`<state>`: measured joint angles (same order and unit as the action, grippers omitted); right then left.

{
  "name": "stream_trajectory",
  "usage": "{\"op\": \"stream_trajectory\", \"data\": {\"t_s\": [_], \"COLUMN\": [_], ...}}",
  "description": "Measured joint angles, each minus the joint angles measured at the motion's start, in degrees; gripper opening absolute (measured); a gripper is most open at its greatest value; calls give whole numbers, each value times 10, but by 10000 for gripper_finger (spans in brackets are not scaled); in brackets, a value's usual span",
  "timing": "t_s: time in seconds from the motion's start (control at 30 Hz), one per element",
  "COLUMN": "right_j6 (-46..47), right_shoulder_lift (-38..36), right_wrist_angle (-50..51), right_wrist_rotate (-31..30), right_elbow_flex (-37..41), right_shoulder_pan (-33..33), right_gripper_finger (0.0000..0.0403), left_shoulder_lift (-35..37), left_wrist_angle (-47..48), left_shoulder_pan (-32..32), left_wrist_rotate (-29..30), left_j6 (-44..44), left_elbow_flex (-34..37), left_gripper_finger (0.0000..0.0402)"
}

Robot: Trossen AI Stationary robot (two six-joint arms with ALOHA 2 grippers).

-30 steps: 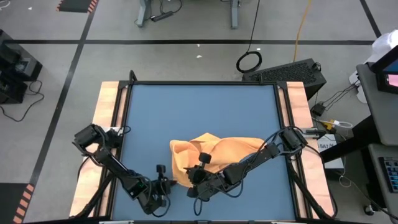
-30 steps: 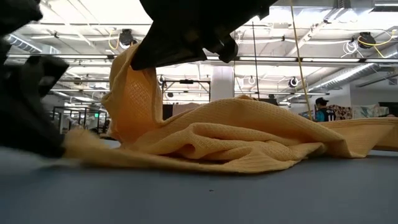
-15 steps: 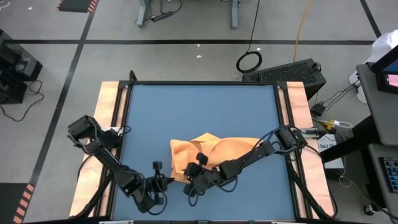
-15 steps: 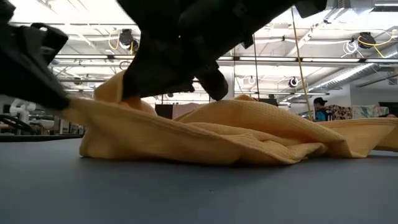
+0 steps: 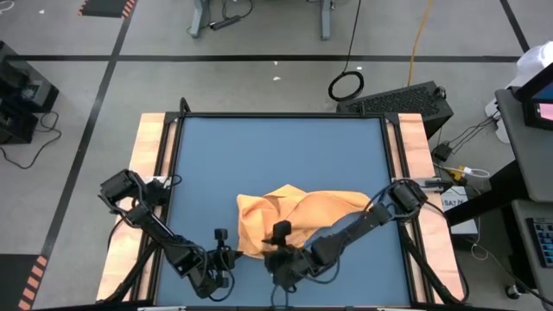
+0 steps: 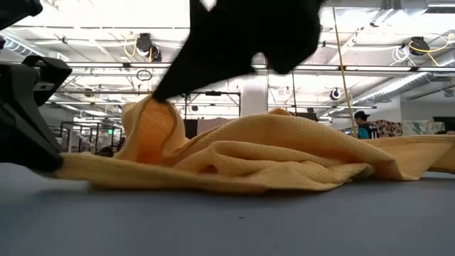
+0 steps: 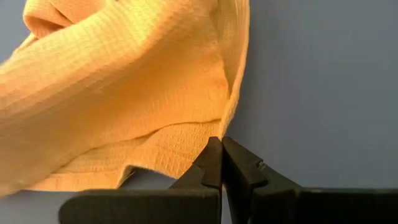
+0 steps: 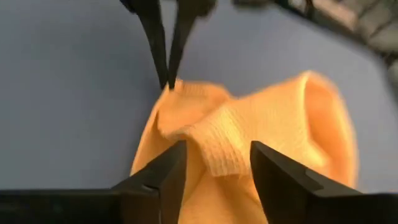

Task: Roll towel into tight, uniform cylinder
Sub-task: Fold the orange microfiber cloth

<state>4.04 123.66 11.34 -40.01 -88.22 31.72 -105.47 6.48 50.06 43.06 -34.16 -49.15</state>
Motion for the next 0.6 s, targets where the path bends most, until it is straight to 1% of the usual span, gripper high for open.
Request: {"op": "stream_trajectory", "data": {"t_s": [0.1, 0.23, 0.3, 0.43, 0.6], "right_j6": [-40, -78, -114, -189, -233], "right_shoulder_lift": [-2, 4, 17, 50, 77], "right_wrist_angle": [-3, -7, -38, -103, -71], "right_wrist_rotate": [-47, -40, -35, -46, -62], "right_elbow_flex": [-9, -8, -9, -11, -57], "right_shoulder_pan": [21, 37, 39, 39, 31], "right_gripper_finger": [184, 187, 186, 177, 163], "left_shoulder_lift": [-2, -2, -2, -2, -2], "left_wrist_angle": [-3, -16, -20, -19, -19], "left_shoulder_pan": [0, -1, -1, -1, -1], "left_wrist_rotate": [0, 1, 1, 2, 2], "left_j6": [0, 1, 2, 2, 2], "left_elbow_flex": [0, 0, 0, 0, 0], "left_gripper_finger": [6, 6, 6, 6, 6]}}
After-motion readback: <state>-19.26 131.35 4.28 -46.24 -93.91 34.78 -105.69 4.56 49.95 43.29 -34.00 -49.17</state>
